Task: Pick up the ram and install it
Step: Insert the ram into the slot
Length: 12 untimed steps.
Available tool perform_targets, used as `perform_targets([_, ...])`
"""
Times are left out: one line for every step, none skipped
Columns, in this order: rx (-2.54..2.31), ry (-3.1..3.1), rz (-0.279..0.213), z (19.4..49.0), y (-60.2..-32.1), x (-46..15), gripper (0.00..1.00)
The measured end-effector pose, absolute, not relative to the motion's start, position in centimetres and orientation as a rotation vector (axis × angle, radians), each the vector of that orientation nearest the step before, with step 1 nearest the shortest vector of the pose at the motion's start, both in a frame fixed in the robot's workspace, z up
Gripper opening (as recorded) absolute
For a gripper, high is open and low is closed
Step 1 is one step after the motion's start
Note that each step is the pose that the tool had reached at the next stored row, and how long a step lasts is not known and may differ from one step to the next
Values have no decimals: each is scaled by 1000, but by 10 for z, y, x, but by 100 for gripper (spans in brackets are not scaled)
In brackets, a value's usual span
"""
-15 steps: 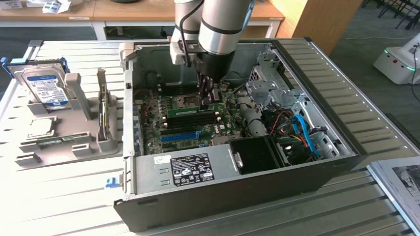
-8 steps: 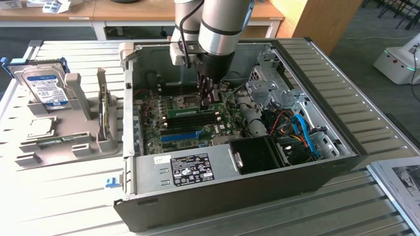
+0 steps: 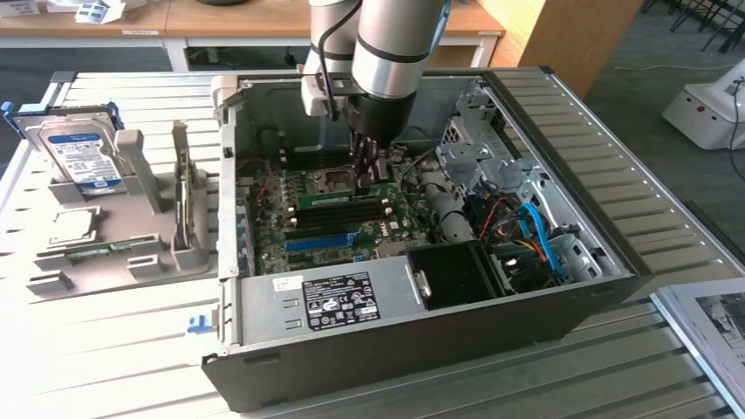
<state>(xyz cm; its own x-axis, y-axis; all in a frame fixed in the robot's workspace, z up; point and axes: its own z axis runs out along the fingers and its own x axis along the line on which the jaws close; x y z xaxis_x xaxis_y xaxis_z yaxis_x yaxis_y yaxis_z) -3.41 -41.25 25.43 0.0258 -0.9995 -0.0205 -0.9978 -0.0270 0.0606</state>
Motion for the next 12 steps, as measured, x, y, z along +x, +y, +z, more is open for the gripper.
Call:
perform_targets([2227, -2172, -89, 254, -413, -34, 11])
perform_targets([2225, -2174, -89, 254, -413, -34, 11])
perform_targets([2223, -2177, -89, 254, -413, -34, 11])
perform_targets([2220, -2180, -89, 254, -413, -34, 11])
perform_targets([2217, -2183, -89, 254, -413, -34, 11])
perform_targets([2215, -2186, -89, 254, -413, -34, 11])
perform_targets([2214, -2186, -89, 254, -413, -34, 11])
perform_targets([2214, -2186, -89, 254, -413, -34, 11])
perform_targets([2214, -2186, -89, 254, -413, -34, 11])
perform_targets([2214, -2186, -89, 254, -413, -34, 11])
perform_targets([2214, -2186, -89, 254, -413, -34, 11])
perform_targets([2214, -2186, -89, 254, -413, -34, 11])
